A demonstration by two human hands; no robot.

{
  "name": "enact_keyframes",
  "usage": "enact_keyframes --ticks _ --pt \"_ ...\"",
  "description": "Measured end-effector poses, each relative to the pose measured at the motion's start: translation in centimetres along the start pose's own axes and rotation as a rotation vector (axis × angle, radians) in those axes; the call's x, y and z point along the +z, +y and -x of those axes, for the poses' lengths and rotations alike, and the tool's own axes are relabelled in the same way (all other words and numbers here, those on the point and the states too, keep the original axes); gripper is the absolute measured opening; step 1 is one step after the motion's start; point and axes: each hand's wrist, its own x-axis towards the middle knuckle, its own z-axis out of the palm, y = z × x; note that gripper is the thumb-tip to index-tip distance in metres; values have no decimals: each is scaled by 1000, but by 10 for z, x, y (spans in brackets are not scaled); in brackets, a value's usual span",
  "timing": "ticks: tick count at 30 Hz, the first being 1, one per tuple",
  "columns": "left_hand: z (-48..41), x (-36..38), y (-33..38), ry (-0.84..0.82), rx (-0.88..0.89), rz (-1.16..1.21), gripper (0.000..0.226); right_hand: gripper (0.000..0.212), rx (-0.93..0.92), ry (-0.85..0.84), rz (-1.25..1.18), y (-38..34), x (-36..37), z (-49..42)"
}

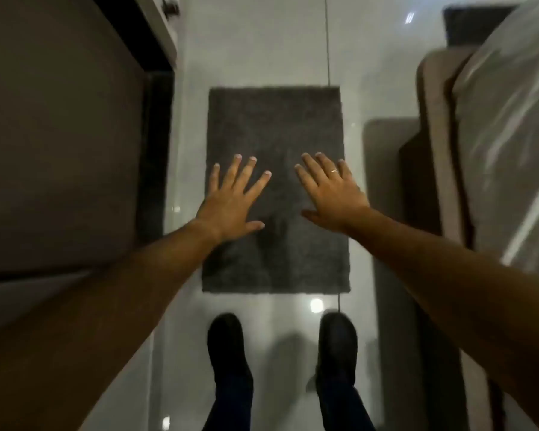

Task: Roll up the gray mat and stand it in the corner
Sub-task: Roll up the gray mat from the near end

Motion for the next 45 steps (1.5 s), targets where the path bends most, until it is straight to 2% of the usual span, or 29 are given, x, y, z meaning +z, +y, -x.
enact_keyframes --ticks 3,7,10,13,16,21,26,30,32,36,42,43,45 --pt "0 111 12 -81 33 -29 106 93 -45 -101 13 -11 115 -7" --pt "23 261 31 -124 96 92 91 84 -119 -236 10 -32 266 4" --pt "36 350 50 -313 180 23 81 72 -198 -293 30 -45 348 17" --pt "47 392 61 -345 205 -16 77 63 -214 -303 39 -50 388 32" --pt "46 400 63 -275 194 -35 57 63 -189 -314 53 -53 403 43" --pt "31 385 51 -228 329 -147 30 59 -180 -316 66 -50 395 41" --pt "26 373 46 -155 292 11 14 42 -154 -282 16 -50 384 33" --pt "14 375 40 -74 167 153 15 30 -44 -205 -93 -41 385 20" --pt "8 377 41 -36 74 127 18 28 72 -161 -216 -37 385 12" --pt "0 376 42 69 -105 95 19 31 203 -114 -285 -36 385 -12" --pt "12 381 48 128 -117 240 15 26 189 -67 -140 -37 386 -20" --pt "17 382 48 118 -99 223 22 26 197 -66 -135 -37 387 -19" --pt "26 386 46 46 -18 180 49 24 207 -45 -134 -38 389 -16"
